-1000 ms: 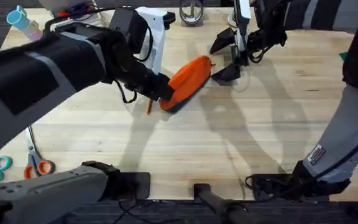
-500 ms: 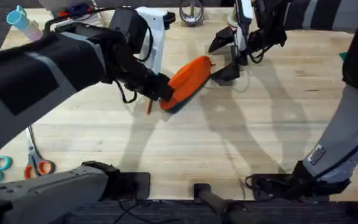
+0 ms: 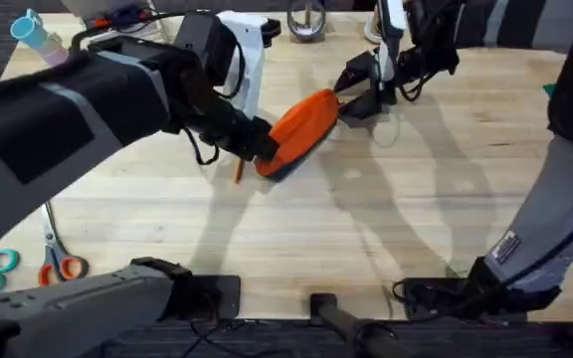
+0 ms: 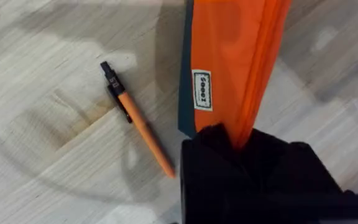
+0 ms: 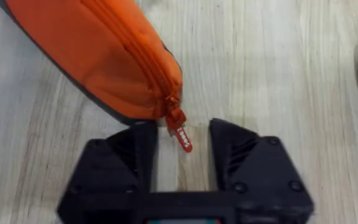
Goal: Unzip the bag, pick up the pens from the table one at a time and place them inside, then zip the bag closed.
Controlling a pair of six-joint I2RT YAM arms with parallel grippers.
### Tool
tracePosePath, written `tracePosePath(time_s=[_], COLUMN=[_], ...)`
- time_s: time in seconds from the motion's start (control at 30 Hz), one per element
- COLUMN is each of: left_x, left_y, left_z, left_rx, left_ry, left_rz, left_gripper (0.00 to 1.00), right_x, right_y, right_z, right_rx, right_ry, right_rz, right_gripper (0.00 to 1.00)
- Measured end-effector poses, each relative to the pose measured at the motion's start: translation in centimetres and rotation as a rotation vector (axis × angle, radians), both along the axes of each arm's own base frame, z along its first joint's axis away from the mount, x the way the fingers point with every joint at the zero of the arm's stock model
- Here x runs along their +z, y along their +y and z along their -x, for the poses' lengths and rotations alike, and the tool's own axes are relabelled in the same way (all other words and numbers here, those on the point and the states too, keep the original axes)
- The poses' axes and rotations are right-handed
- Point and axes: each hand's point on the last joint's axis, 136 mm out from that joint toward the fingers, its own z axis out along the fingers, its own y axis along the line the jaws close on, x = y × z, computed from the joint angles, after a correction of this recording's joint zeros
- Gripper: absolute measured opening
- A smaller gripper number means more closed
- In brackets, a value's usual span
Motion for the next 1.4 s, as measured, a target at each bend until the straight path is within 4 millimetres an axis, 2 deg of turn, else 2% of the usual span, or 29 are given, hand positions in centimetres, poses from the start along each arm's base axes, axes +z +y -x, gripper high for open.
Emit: tracePosePath(time_s=[0.13,0.27,0.5,0.87,1.03,1.4], left_x=[0.0,0.0,0.0,0.0,0.0,0.0], left_y=[0.0,0.0,0.0,0.0,0.0,0.0], left_z=[0.0,0.0,0.0,0.0,0.0,0.0], left_rx=[0.0,0.0,0.0,0.0,0.0,0.0], left_ry=[0.0,0.0,0.0,0.0,0.0,0.0], left_rz=[0.0,0.0,0.0,0.0,0.0,0.0], left_gripper=[0.042,0.042,0.042,0.042,0.042,0.042], right_x=[0.0,0.0,0.0,0.1,0.9,2.5], right_y=[0.0,0.0,0.0,0.1,0.5,0.1], right_z=[0.0,0.0,0.0,0.0,0.2,0.0], right_rx=[0.001,0.0,-0.011,-0.108,-0.117,-0.13], right_ry=[0.001,0.001,0.013,0.131,0.163,0.172], right_rz=[-0.002,-0.003,-0.004,-0.02,-0.079,-0.149], right_gripper=[0.213,0.044,0.03,0.03,0.029,0.03])
